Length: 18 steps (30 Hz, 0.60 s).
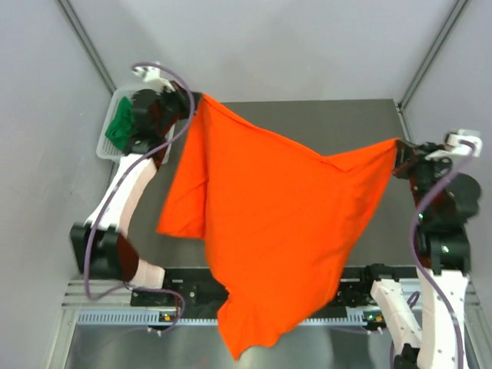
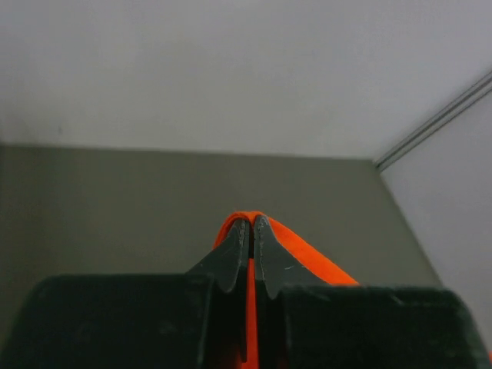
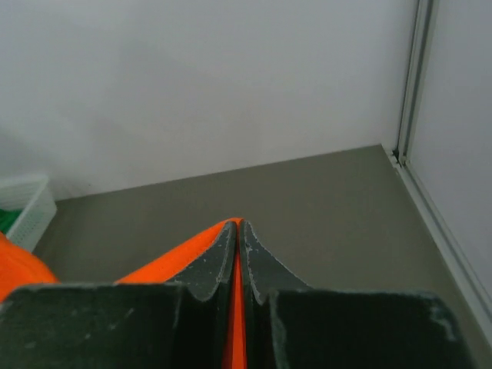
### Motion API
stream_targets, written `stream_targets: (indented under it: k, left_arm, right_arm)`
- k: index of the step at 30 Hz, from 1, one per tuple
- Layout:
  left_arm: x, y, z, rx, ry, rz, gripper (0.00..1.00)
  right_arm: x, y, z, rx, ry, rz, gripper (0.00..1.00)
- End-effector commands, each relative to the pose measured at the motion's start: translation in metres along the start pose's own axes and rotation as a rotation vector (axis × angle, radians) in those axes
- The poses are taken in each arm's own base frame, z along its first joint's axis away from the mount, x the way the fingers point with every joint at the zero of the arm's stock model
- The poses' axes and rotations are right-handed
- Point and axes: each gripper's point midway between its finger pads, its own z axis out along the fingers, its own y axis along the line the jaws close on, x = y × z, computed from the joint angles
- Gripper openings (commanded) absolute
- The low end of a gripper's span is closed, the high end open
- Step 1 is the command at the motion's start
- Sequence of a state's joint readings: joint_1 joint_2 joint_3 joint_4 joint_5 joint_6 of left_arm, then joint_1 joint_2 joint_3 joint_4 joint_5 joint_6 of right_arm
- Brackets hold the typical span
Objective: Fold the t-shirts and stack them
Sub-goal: Flatten the tshirt out
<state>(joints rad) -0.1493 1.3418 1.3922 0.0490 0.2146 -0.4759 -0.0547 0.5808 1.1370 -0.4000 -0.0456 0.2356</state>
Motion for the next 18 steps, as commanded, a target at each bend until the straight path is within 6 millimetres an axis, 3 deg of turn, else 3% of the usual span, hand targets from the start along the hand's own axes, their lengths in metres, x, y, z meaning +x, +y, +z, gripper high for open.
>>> stream_targets:
  k: [1,2,3,4,5,6,7,8,9,11,12,14,15,17,18]
  left_arm:
    - [0.066,0.037,0.055,0.046,0.031,0.003,0.00]
    - [0.090,0.052,0.069,0.039,0.069,0.011,0.00]
    - [0.113,0.066,0.084,0.028,0.101,0.011,0.00]
    - [0.153,0.092,0.113,0.008,0.163,0.000,0.00]
    - [0.176,0.101,0.125,0.027,0.210,-0.011,0.00]
    - [0.194,0.112,0.139,0.020,0.235,-0.021,0.00]
    - [0.226,0.131,0.162,0.011,0.267,-0.057,0.00]
    - [0.240,0.136,0.172,0.025,0.297,-0.074,0.00]
    - [0.250,0.140,0.182,0.034,0.309,-0.078,0.00]
    - [0.269,0.154,0.206,0.034,0.315,-0.087,0.00]
    - [0.273,0.155,0.212,0.043,0.316,-0.091,0.00]
    - [0.281,0.163,0.225,0.045,0.319,-0.095,0.00]
    - [0.281,0.163,0.228,0.053,0.312,-0.094,0.00]
    - [0.282,0.165,0.229,0.051,0.298,-0.098,0.00]
    - [0.280,0.164,0.230,0.057,0.279,-0.095,0.00]
  right_arm:
    - [0.013,-0.018,0.040,0.046,-0.098,-0.043,0.00]
    - [0.046,-0.028,0.056,0.062,-0.047,-0.048,0.00]
    - [0.062,-0.035,0.079,0.073,-0.033,-0.050,0.00]
    - [0.075,-0.038,0.092,0.075,-0.029,-0.050,0.00]
    - [0.099,-0.044,0.104,0.078,0.005,-0.051,0.00]
    - [0.122,-0.051,0.130,0.087,0.031,-0.057,0.00]
    - [0.139,-0.056,0.143,0.093,0.065,-0.064,0.00]
    - [0.144,-0.061,0.158,0.103,0.079,-0.077,0.00]
    - [0.182,-0.071,0.178,0.120,0.166,-0.081,0.00]
    - [0.190,-0.074,0.202,0.121,0.175,-0.086,0.00]
    - [0.219,-0.083,0.215,0.135,0.237,-0.086,0.00]
    - [0.225,-0.081,0.232,0.119,0.247,-0.080,0.00]
    - [0.242,-0.085,0.238,0.120,0.278,-0.079,0.00]
    - [0.244,-0.088,0.250,0.128,0.280,-0.078,0.00]
    - [0.258,-0.094,0.254,0.143,0.311,-0.079,0.00]
